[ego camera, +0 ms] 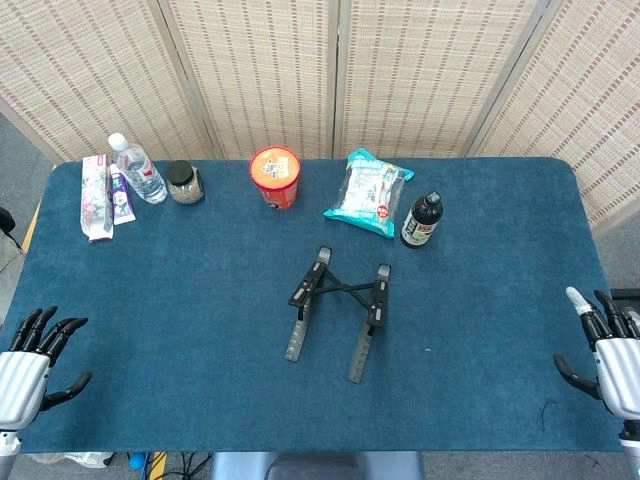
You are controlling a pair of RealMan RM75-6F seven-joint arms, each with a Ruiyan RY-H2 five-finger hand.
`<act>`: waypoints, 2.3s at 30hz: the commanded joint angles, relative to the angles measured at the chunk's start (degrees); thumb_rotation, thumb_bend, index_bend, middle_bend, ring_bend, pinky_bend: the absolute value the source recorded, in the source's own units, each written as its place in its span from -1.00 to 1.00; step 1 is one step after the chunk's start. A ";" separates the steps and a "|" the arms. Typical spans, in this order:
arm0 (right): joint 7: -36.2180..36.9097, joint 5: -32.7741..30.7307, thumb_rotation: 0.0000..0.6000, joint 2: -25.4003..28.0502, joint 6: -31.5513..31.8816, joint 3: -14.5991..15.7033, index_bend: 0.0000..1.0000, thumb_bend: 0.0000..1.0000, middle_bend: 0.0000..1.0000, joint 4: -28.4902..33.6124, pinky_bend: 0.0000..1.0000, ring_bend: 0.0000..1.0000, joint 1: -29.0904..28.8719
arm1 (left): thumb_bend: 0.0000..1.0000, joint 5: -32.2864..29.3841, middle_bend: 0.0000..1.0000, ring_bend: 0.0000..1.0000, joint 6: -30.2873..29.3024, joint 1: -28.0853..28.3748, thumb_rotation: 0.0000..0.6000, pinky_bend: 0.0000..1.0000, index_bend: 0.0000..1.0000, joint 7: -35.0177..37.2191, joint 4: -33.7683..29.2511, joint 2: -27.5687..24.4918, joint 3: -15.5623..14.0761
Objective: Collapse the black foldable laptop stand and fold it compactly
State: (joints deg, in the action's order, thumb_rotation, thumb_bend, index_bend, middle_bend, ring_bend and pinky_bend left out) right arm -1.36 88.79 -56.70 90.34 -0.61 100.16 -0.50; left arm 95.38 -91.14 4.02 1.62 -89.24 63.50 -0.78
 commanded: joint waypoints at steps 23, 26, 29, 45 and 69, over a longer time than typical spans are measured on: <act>10.46 4.92 1.00 3.02 -7.63 0.45 -1.00 -0.59 -0.60 0.88 -0.72 -0.92 -5.04 | -0.64 -0.30 -0.56 -0.90 1.25 0.47 1.00 -0.95 -0.66 -1.50 -1.19 -0.10 -0.07; 10.40 4.81 1.00 2.96 -7.43 0.41 -1.00 -0.59 -0.60 0.74 -0.72 -0.92 -5.00 | -0.64 -0.49 -0.56 -0.90 1.06 0.28 1.00 -0.95 -0.66 -1.59 -1.31 -0.17 -0.05; 10.25 4.89 1.00 3.02 -6.82 0.54 -1.00 -0.59 -0.60 0.82 -0.72 -0.92 -4.66 | -0.64 -0.34 -0.56 -0.90 0.74 0.16 1.00 -0.95 -0.66 -1.46 -1.23 -0.22 -0.06; 11.35 6.45 1.00 3.39 -4.85 1.73 -1.00 -0.59 -0.60 0.30 -0.72 -0.92 -3.32 | -0.64 0.03 -0.56 -0.90 0.02 0.00 1.00 -0.95 -0.66 -1.42 -0.95 0.10 0.14; 22.38 22.82 1.00 1.52 -25.03 7.64 -1.00 -0.56 -0.60 2.23 -0.72 -0.92 -20.78 | -0.64 -0.25 -0.56 -0.90 0.34 -0.09 1.00 -0.95 -0.66 -3.06 -2.63 -0.41 0.05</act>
State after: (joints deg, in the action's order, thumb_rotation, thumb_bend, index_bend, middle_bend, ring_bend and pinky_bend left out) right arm 20.06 111.01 -54.38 66.34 6.68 102.68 -20.28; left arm 95.13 -90.76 3.97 -1.39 -91.82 63.13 -0.75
